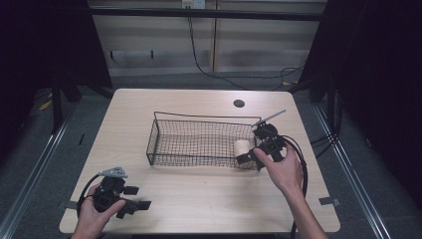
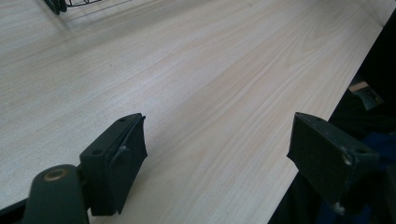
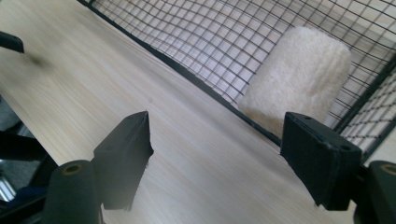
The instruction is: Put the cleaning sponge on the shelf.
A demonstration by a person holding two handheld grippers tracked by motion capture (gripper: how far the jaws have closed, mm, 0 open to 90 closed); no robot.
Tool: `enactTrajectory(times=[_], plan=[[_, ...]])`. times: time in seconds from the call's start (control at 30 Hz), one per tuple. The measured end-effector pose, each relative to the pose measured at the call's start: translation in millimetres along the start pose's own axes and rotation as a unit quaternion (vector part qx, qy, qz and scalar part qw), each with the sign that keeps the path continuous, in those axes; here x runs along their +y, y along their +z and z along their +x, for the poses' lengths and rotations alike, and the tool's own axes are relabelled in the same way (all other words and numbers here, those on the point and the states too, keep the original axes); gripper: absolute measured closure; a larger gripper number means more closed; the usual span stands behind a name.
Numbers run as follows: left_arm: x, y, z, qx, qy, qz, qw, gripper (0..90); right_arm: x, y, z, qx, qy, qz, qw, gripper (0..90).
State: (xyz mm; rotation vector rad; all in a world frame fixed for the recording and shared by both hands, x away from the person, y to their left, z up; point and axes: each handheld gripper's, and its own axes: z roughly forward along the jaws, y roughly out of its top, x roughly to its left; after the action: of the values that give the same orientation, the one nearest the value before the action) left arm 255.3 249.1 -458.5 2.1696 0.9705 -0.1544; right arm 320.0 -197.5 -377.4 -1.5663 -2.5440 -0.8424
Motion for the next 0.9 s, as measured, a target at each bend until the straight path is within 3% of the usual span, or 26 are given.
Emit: enactTrajectory(times=[0.07, 0.2, 0.3, 0.4, 0.7, 0.9], plan=[[0.0, 0.1, -0.3, -0.001, 0.0, 0.0, 1.0, 18.6, -4.6, -1.3, -0.8, 0.02, -0.002, -0.007, 0.9998, 23.5], [0.0, 0.4, -0.3, -0.001, -0.001, 0.002, 1.0, 18.7, -14.4, 0.7, 2.2, 0.018, -0.007, -0.005, 0.9998, 23.5], [0.1, 0.5, -0.2, -0.001, -0.002, 0.003, 1.0, 18.7, -23.2, 4.4, 3.5, 0.039, -0.006, -0.011, 0.9992, 23.8], [-0.1, 0.5, -0.4, 0.0, -0.001, 0.002, 1.0, 18.7, -30.6, 9.2, 5.7, 0.044, -0.007, -0.006, 0.999, 24.1], [-0.2, 0.7, -0.1, 0.001, 0.0, 0.002, 1.0, 18.7, -53.9, 12.8, 10.0, 0.028, -0.017, -0.027, 0.9991, 24.7], [-0.1, 0.5, 0.4, 0.002, -0.002, 0.0, 1.0, 18.6, -68.0, 21.0, 11.1, 0.0, -0.02, -0.034, 0.9992, 27.2]])
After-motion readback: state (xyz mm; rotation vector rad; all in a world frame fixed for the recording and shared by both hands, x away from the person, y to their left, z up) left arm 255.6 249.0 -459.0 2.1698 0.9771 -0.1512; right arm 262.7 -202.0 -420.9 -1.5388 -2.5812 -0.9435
